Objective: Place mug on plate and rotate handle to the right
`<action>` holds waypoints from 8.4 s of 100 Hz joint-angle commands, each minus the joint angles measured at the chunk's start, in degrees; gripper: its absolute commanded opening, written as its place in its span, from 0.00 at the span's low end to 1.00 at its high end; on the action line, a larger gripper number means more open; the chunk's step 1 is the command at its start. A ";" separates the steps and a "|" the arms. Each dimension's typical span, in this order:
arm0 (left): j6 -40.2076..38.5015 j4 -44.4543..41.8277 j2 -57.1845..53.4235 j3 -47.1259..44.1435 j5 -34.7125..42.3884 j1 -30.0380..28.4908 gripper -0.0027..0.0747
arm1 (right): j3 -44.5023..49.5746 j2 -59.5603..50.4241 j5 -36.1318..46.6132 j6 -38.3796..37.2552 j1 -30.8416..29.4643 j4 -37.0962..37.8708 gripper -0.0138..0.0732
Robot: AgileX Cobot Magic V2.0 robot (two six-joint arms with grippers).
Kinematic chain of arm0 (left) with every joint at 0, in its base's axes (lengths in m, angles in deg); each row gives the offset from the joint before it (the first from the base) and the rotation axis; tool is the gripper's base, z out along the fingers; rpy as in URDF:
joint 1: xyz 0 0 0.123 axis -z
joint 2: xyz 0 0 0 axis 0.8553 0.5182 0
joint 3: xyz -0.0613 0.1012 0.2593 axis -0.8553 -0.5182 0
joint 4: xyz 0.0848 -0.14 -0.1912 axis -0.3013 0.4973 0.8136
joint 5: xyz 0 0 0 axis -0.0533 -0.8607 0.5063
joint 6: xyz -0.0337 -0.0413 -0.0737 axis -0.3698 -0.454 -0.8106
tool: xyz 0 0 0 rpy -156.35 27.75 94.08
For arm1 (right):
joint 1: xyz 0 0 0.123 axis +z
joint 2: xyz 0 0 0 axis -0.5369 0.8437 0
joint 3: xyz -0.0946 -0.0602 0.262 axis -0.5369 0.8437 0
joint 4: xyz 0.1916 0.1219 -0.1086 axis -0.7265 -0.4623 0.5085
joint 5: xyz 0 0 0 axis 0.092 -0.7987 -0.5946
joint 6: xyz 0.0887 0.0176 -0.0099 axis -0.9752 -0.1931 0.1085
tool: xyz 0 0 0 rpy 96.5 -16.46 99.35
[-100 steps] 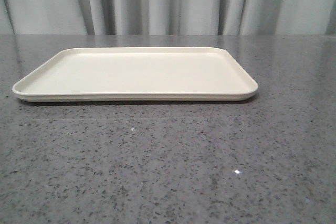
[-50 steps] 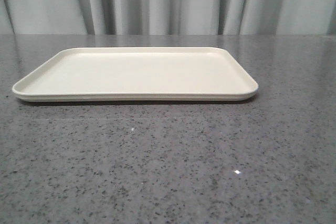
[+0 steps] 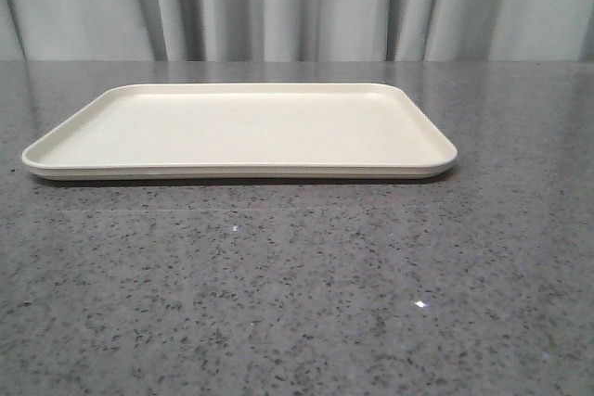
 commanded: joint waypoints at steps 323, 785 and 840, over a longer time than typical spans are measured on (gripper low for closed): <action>5.03 -3.37 64.29 87.98 -87.05 -0.09 0.46 | -71.13 45.10 -28.22 19.37 0.15 -9.52 0.68; 12.69 -1.47 90.70 106.31 -80.89 21.08 0.02 | -71.13 47.34 -35.45 19.37 0.15 -9.01 0.68; 13.58 3.07 105.80 109.41 -82.65 26.08 0.02 | -71.13 47.45 -36.31 19.37 0.15 -9.01 0.68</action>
